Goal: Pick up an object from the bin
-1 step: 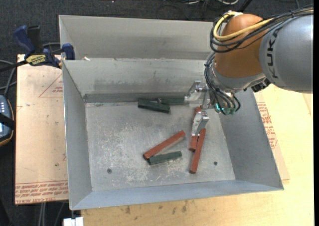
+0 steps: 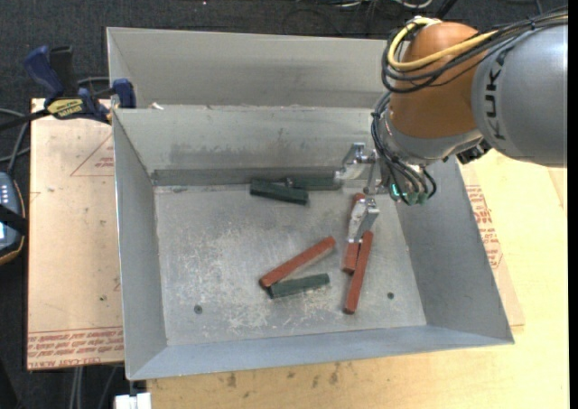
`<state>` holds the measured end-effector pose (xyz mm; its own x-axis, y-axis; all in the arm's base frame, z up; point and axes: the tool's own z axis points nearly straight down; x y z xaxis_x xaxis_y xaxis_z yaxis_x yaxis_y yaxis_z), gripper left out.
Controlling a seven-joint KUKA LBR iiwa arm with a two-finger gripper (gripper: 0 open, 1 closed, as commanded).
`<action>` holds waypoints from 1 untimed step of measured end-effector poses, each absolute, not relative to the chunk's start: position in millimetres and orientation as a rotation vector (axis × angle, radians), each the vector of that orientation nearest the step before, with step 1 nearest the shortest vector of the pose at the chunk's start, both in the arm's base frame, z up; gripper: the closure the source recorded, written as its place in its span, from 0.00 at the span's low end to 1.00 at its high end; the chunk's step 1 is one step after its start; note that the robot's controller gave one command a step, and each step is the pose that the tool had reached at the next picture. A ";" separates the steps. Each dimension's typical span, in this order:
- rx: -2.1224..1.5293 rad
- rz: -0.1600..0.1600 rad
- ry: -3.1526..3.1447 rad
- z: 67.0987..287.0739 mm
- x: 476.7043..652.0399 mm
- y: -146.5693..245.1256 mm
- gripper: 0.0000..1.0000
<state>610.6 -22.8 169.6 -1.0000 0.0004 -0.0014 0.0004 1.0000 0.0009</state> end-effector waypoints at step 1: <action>-0.154 0.003 3.129 77.6 582.5 -26.8 1.00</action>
Offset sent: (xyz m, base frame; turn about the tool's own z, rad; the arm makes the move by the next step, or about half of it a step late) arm 0.0000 0.0000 0.0000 0.0000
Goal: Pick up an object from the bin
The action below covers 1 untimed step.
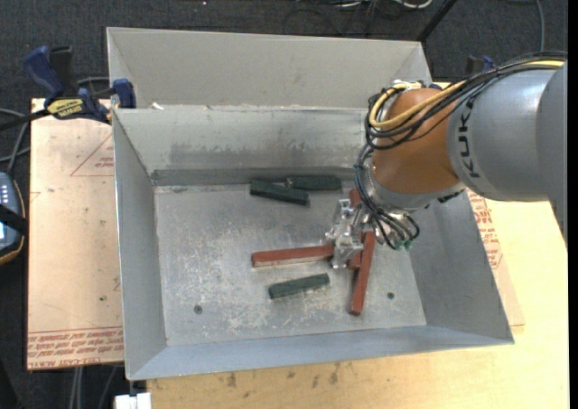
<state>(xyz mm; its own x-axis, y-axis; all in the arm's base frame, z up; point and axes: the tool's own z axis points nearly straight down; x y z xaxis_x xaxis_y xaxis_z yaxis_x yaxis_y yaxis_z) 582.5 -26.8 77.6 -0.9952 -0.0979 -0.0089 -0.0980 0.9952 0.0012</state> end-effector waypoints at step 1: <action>-0.154 0.002 3.129 77.6 582.5 -26.8 1.00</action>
Offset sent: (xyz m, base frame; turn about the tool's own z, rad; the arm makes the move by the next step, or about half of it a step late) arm 0.0030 -0.0043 0.1264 -0.0221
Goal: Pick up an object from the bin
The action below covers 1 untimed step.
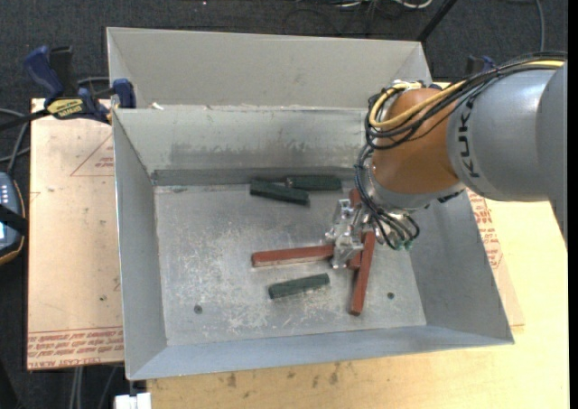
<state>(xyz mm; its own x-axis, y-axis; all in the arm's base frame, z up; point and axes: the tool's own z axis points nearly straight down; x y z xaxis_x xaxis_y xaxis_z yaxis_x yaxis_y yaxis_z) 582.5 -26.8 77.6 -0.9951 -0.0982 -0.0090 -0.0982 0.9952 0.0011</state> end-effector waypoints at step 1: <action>-0.187 0.001 3.132 204.2 586.5 -30.3 1.00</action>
Offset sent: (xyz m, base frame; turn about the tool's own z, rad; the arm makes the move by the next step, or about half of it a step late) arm 0.0000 0.0000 0.0000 0.0000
